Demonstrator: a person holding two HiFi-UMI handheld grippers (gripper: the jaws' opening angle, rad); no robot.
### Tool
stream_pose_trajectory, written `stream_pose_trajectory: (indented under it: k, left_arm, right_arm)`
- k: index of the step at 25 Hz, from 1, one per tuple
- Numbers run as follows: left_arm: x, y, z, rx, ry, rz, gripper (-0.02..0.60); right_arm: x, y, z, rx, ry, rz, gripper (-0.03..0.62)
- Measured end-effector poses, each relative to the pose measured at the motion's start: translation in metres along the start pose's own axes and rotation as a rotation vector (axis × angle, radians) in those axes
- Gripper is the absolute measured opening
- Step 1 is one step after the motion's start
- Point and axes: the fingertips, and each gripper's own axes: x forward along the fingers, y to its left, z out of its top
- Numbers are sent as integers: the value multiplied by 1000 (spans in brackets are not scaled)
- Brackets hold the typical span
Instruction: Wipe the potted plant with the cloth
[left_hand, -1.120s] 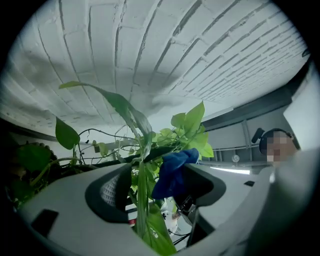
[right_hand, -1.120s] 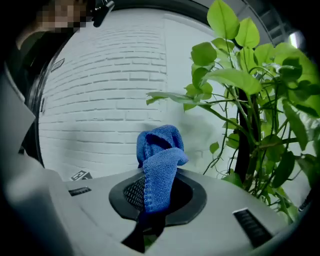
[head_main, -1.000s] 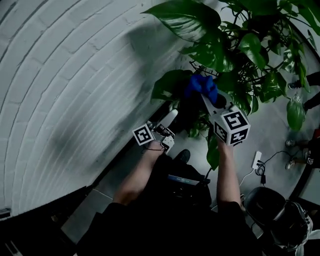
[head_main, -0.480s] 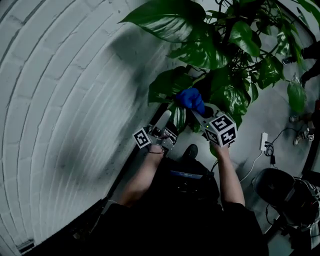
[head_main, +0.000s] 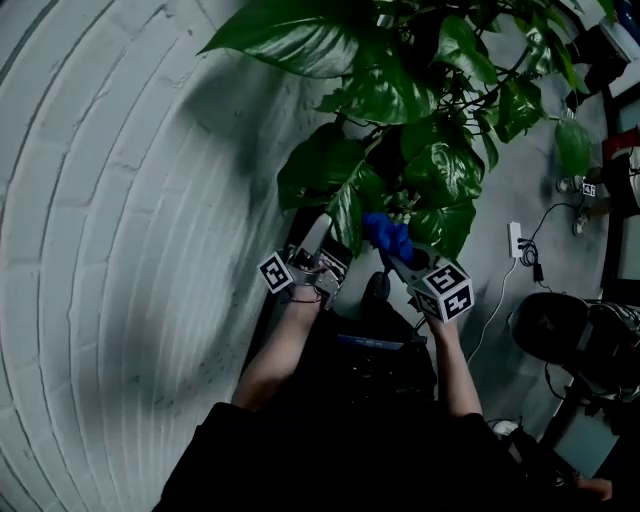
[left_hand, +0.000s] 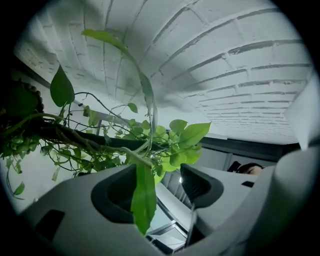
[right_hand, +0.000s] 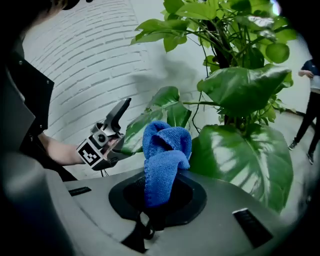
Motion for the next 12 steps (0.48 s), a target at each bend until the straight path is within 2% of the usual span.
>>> stream_pose_trajectory:
  k: [3,6,9,12]
  left_arm:
    - [-2,1,3,-10,2,1,285]
    - [-2,-1,5,-7,11,-3,285]
    - [-2,-1,6,1,18,-3,285]
    - [-1,-3,6,3,19,-8,285]
  right_arm:
    - [-29,8,13,17,-76,-20,51]
    - [-69,17,67,-19,-234,-55,51]
    - [-99,18,134,-130,-391,-117,51]
    - [-84,-2,171,-235,-431,-175,51]
